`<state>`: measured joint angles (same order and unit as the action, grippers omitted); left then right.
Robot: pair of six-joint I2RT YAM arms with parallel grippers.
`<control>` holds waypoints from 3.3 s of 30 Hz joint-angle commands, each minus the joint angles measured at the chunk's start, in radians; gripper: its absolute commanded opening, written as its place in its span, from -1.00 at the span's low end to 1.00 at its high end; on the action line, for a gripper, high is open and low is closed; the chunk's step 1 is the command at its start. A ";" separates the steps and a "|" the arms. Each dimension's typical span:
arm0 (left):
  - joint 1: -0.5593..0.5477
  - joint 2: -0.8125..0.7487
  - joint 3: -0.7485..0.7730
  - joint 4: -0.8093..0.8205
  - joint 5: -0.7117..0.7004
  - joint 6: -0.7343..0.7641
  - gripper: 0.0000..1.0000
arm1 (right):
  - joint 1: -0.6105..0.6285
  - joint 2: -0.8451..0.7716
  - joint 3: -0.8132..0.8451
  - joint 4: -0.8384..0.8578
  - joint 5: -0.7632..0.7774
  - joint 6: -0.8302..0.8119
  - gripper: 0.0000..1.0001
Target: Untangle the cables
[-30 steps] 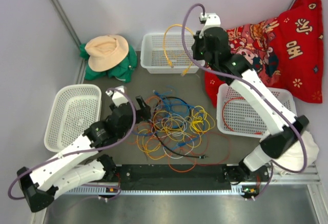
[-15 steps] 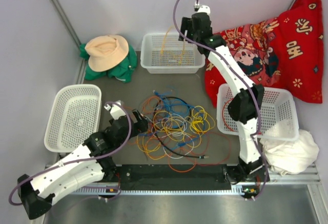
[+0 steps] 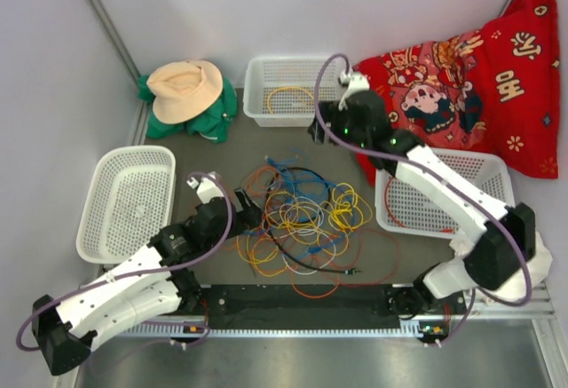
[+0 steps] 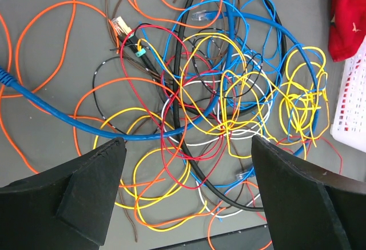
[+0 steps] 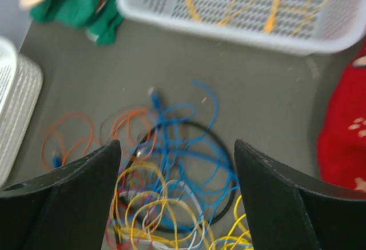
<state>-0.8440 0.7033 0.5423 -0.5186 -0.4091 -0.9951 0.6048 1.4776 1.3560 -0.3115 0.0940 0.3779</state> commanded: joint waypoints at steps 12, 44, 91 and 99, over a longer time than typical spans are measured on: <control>0.002 -0.082 -0.001 -0.054 0.058 -0.095 0.84 | 0.406 -0.135 -0.554 0.135 0.042 0.087 0.50; 0.000 -0.172 0.047 -0.114 -0.008 -0.041 0.82 | 0.553 -0.264 -0.341 -0.110 0.323 0.043 -1.00; -0.079 0.222 0.079 0.680 0.290 0.279 0.95 | 0.357 -0.163 0.598 -0.516 0.210 -0.037 -1.00; -0.079 -0.197 -0.169 0.383 0.124 0.060 0.94 | 0.089 0.077 0.780 -0.377 0.066 -0.039 -1.00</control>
<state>-0.9199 0.6781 0.4408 0.0780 -0.1772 -0.8059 0.7784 1.4456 2.0090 -0.8055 0.2451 0.3477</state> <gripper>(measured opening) 0.974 0.009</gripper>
